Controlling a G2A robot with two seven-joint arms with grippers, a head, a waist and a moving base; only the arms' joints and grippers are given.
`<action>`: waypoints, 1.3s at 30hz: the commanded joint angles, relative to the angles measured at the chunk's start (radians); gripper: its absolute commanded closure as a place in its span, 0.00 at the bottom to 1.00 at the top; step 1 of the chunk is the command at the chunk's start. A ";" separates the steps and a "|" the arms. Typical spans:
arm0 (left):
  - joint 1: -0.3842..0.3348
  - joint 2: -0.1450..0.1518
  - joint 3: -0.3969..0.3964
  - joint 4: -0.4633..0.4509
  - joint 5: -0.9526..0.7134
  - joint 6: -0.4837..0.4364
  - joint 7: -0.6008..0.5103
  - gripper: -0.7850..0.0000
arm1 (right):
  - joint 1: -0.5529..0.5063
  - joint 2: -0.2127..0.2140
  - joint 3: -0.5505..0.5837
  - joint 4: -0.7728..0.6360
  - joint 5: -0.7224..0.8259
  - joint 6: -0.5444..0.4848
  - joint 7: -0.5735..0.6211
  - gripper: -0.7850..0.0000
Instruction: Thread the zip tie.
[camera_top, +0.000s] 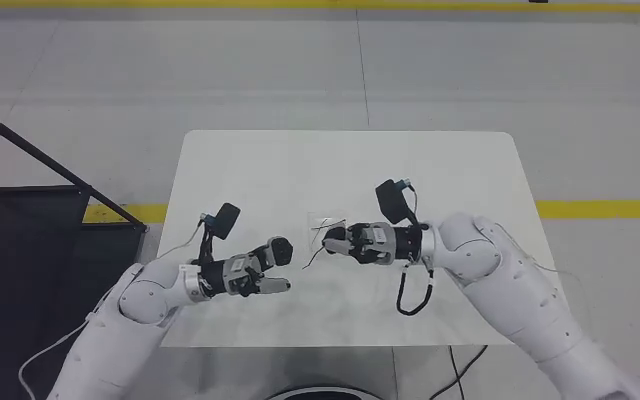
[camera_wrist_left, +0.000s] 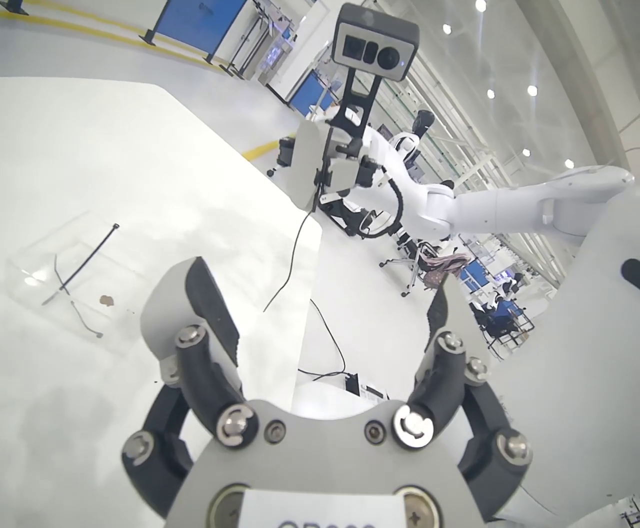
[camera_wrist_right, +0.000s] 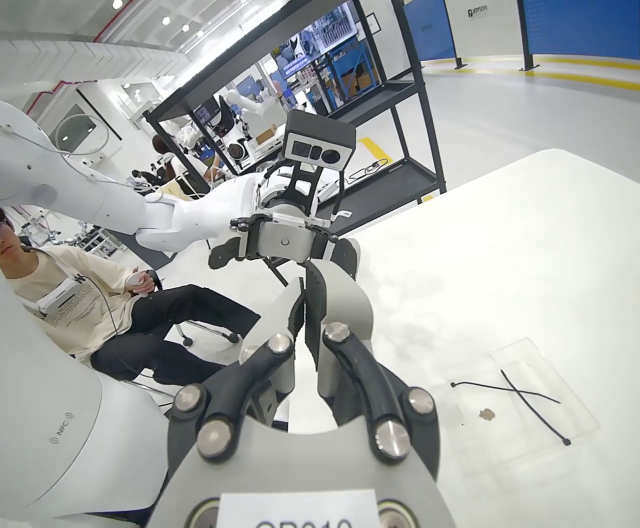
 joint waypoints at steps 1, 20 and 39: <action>-0.010 0.006 -0.009 0.003 0.015 0.003 -0.040 0.00 | 0.012 -0.001 -0.006 -0.001 0.050 -0.007 0.039 1.00; -0.004 0.003 0.002 -0.019 0.119 0.037 0.010 0.00 | 0.025 -0.007 -0.018 0.015 0.130 -0.003 0.107 1.00; -0.053 -0.016 0.072 0.008 0.244 -0.029 0.166 0.56 | 0.030 -0.024 -0.028 0.012 0.141 0.030 0.160 1.00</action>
